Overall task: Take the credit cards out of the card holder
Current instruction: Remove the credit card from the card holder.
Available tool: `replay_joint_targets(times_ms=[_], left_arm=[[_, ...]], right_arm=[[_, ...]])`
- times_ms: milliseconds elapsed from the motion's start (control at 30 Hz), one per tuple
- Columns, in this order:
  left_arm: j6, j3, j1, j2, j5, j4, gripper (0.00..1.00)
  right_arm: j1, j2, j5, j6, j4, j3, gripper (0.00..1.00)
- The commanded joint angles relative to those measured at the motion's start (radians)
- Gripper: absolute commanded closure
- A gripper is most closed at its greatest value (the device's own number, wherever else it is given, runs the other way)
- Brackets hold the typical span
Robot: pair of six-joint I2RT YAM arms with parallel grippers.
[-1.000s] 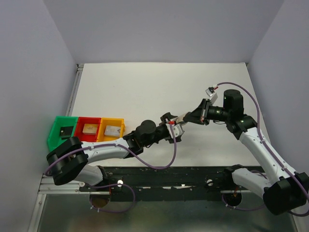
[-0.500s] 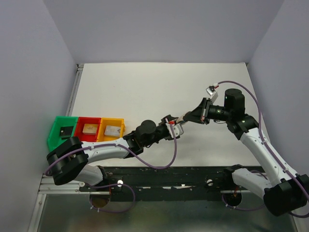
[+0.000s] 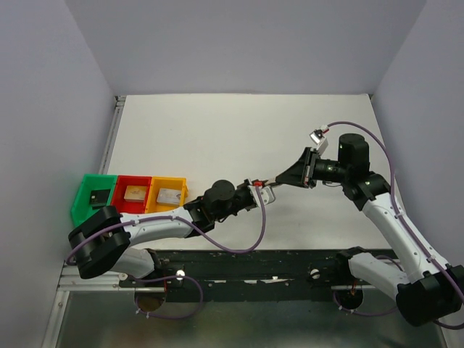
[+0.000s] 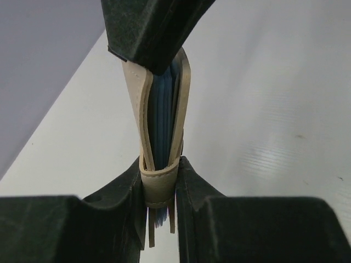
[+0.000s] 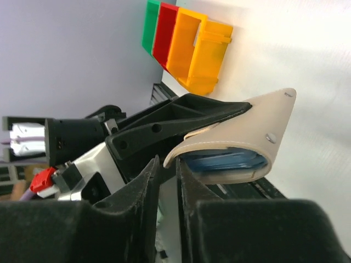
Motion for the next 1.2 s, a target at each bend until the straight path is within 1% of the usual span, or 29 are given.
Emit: replay_joint_targets(times_ms=[0, 33, 100, 167, 267, 300, 333, 367, 400, 467, 500, 567, 633, 667, 733, 767, 900, 1000, 1100, 1167], left_arm=[[-0.031, 0.006, -0.005, -0.054, 0.043, -0.055, 0.84], [-0.043, 0.007, -0.007, -0.065, 0.054, -0.073, 0.84], [-0.077, 0.027, -0.002, -0.096, 0.089, -0.143, 0.84], [-0.137, 0.053, 0.027, -0.134, 0.17, -0.234, 0.84], [-0.207, 0.098, 0.096, -0.197, 0.394, -0.382, 0.82], [-0.221, 0.121, 0.12, -0.214, 0.479, -0.429, 0.82], [-0.223, 0.147, 0.139, -0.226, 0.558, -0.487, 0.88], [-0.223, 0.171, 0.156, -0.235, 0.631, -0.541, 0.99], [-0.218, 0.206, 0.163, -0.237, 0.69, -0.603, 1.0], [-0.194, 0.265, 0.173, -0.231, 0.792, -0.729, 1.0], [-0.179, 0.294, 0.174, -0.222, 0.831, -0.784, 1.0], [-0.142, 0.358, 0.185, -0.199, 0.922, -0.903, 1.0], [-0.096, 0.42, 0.197, -0.177, 0.989, -1.022, 1.0], [-0.071, 0.449, 0.202, -0.165, 1.017, -1.065, 1.0], [-0.03, 0.493, 0.203, -0.15, 1.031, -1.136, 1.0], [-0.018, 0.507, 0.203, -0.142, 1.032, -1.161, 1.0], [0.015, 0.553, 0.203, -0.116, 1.045, -1.228, 1.0], [-0.005, 0.583, 0.203, -0.091, 1.04, -1.233, 1.0], [-0.014, 0.616, 0.205, -0.061, 1.045, -1.251, 0.99], [-0.017, 0.639, 0.205, -0.038, 1.048, -1.27, 0.99]], right_arm=[[0.006, -0.019, -0.032, -0.114, -0.118, 0.076, 0.63], [0.007, -0.023, -0.019, -0.15, -0.159, 0.105, 0.55], [0.006, -0.034, 0.014, -0.226, -0.242, 0.159, 0.43], [0.008, -0.046, 0.046, -0.309, -0.321, 0.219, 0.35], [0.007, -0.083, 0.104, -0.426, -0.382, 0.268, 0.28], [0.017, -0.097, 0.151, -0.462, -0.394, 0.277, 0.22], [0.044, -0.123, 0.217, -0.496, -0.399, 0.277, 0.2], [0.084, -0.152, 0.271, -0.527, -0.379, 0.261, 0.19], [0.113, -0.195, 0.319, -0.567, -0.337, 0.227, 0.17], [0.138, -0.293, 0.359, -0.605, -0.228, 0.15, 0.12], [0.138, -0.339, 0.345, -0.607, -0.174, 0.114, 0.08], [0.138, -0.367, 0.263, -0.682, -0.169, 0.109, 0.0], [0.138, -0.347, 0.206, -0.731, -0.216, 0.125, 0.0], [0.139, -0.336, 0.212, -0.737, -0.241, 0.136, 0.0], [0.138, -0.332, 0.219, -0.733, -0.252, 0.136, 0.0], [0.138, -0.338, 0.19, -0.73, -0.235, 0.132, 0.0], [0.139, -0.332, 0.089, -0.722, -0.232, 0.141, 0.0], [0.139, -0.318, 0.019, -0.719, -0.235, 0.159, 0.0], [0.139, -0.322, -0.052, -0.684, -0.189, 0.149, 0.01], [0.139, -0.318, -0.072, -0.67, -0.177, 0.149, 0.01]])
